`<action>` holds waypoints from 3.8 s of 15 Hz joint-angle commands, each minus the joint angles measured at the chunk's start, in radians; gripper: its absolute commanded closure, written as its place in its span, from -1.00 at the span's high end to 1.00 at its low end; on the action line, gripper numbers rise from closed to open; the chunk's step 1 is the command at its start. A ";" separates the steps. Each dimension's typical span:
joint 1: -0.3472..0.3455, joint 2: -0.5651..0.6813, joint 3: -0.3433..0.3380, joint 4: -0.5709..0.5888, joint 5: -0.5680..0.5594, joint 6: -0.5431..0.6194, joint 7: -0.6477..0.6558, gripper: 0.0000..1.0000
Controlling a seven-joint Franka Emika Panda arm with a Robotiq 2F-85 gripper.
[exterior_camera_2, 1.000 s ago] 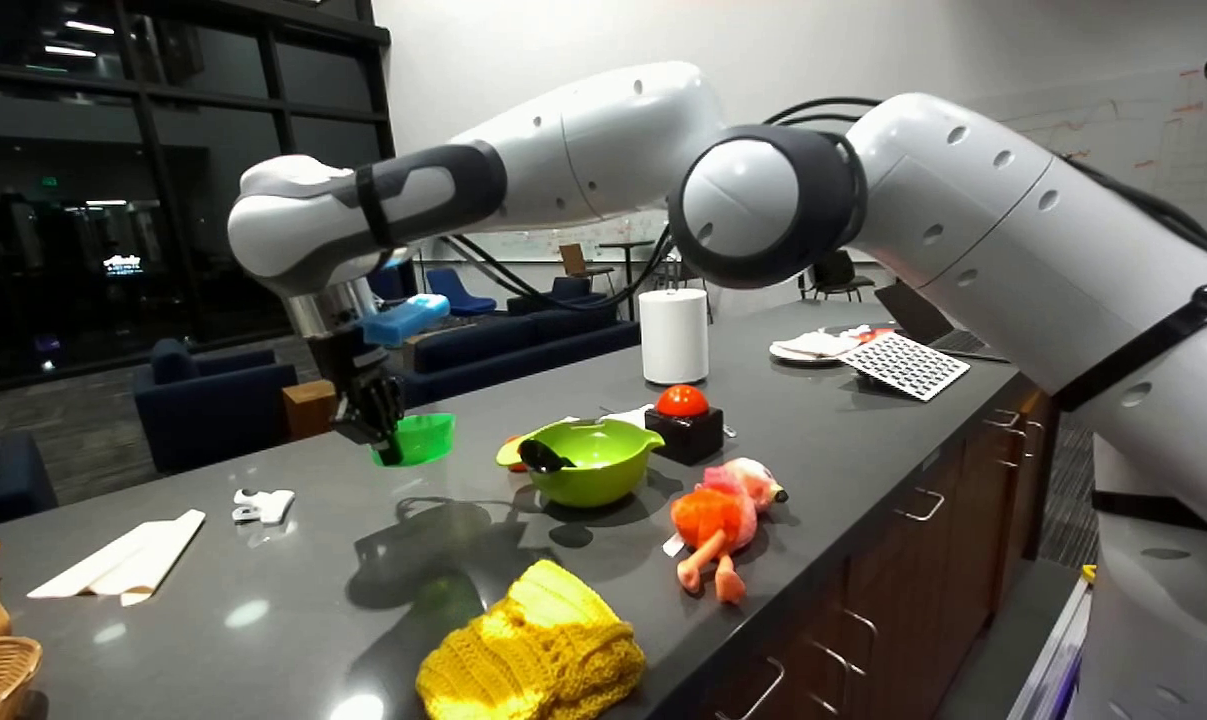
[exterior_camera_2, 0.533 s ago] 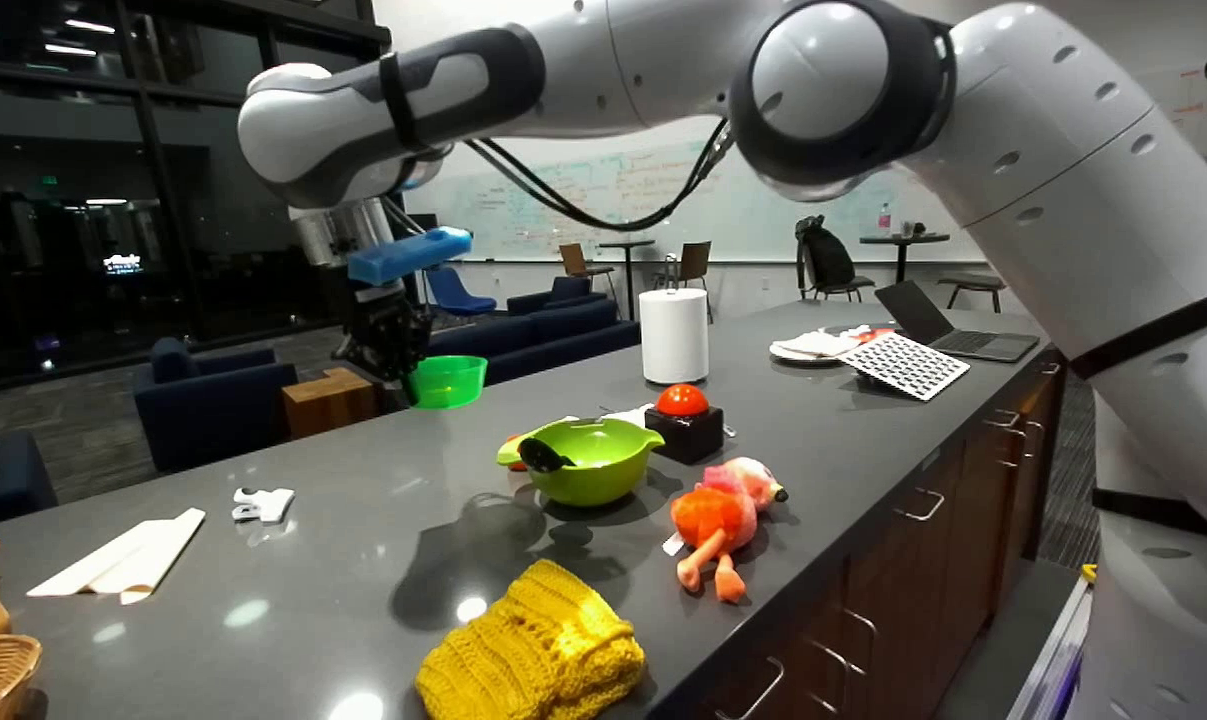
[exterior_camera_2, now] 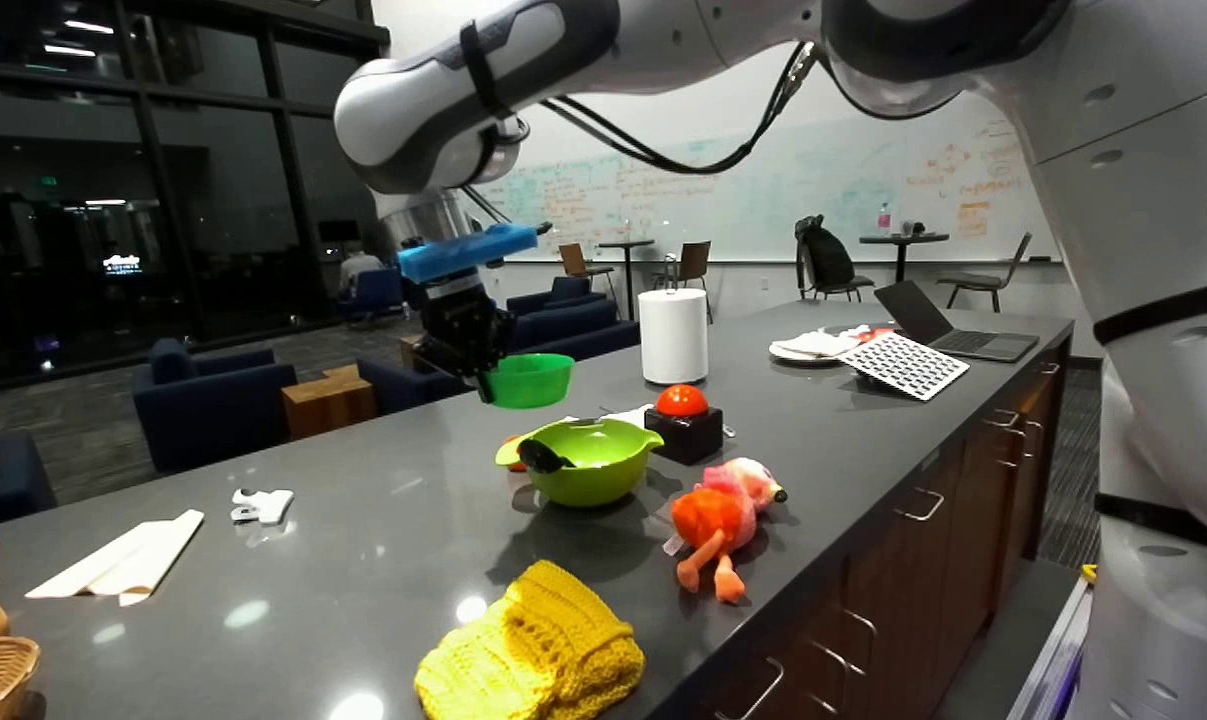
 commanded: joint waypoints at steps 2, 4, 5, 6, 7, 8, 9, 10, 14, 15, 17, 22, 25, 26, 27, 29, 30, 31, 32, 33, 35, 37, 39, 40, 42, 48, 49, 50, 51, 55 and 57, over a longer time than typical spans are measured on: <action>-0.041 -0.181 -0.004 -0.292 0.075 0.076 0.211 -0.98; -0.057 -0.231 0.001 -0.397 0.110 0.105 0.294 -0.98; -0.066 -0.256 0.005 -0.452 0.130 0.126 0.323 -0.98; -0.072 -0.280 0.009 -0.506 0.149 0.151 0.351 -0.98; -0.076 -0.304 0.013 -0.562 0.162 0.178 0.377 -0.98; -0.079 -0.330 0.017 -0.619 0.174 0.209 0.402 -0.98; -0.082 -0.356 0.021 -0.677 0.188 0.243 0.423 -0.98; -0.085 -0.381 0.027 -0.735 0.202 0.276 0.440 -0.98; -0.090 -0.485 0.053 -0.974 0.256 0.410 0.480 -0.98; -0.091 -0.499 0.060 -1.012 0.265 0.436 0.483 -0.98; -0.091 -0.522 0.075 -1.078 0.280 0.490 0.474 -0.98; -0.078 -0.526 0.131 -1.071 0.215 0.528 0.452 -0.98; -0.073 -0.499 0.164 -1.014 0.170 0.533 0.416 -0.98; -0.073 -0.489 0.172 -1.000 0.154 0.544 0.399 -0.98; -0.075 -0.478 0.176 -0.987 0.143 0.566 0.375 -0.98; -0.077 -0.459 0.184 -0.969 0.117 0.615 0.339 -0.98; -0.078 -0.448 0.184 -0.959 0.110 0.634 0.319 -0.98; -0.079 -0.440 0.183 -0.954 0.105 0.654 0.301 -0.98; -0.080 -0.430 0.180 -0.949 0.106 0.671 0.280 -0.98; -0.080 -0.421 0.178 -0.944 0.110 0.684 0.261 -0.98; -0.081 -0.401 0.173 -0.936 0.109 0.706 0.229 -0.98; -0.081 -0.383 0.169 -0.929 0.097 0.724 0.203 -0.98; -0.083 -0.365 0.164 -0.919 0.081 0.729 0.176 -0.98; -0.083 -0.360 0.162 -0.917 0.076 0.732 0.165 -0.98; -0.082 -0.343 0.157 -0.908 0.067 0.734 0.140 -0.98; -0.080 -0.297 0.142 -0.892 0.067 0.763 0.047 -0.98; -0.079 -0.290 0.140 -0.889 0.068 0.768 0.031 -0.98; -0.079 -0.285 0.137 -0.887 0.068 0.774 0.017 -0.98; -0.078 -0.280 0.134 -0.886 0.066 0.782 0.005 -0.98; -0.078 -0.265 0.127 -0.881 0.077 0.791 -0.043 -0.31; -0.077 -0.261 0.124 -0.878 0.082 0.793 -0.060 -0.08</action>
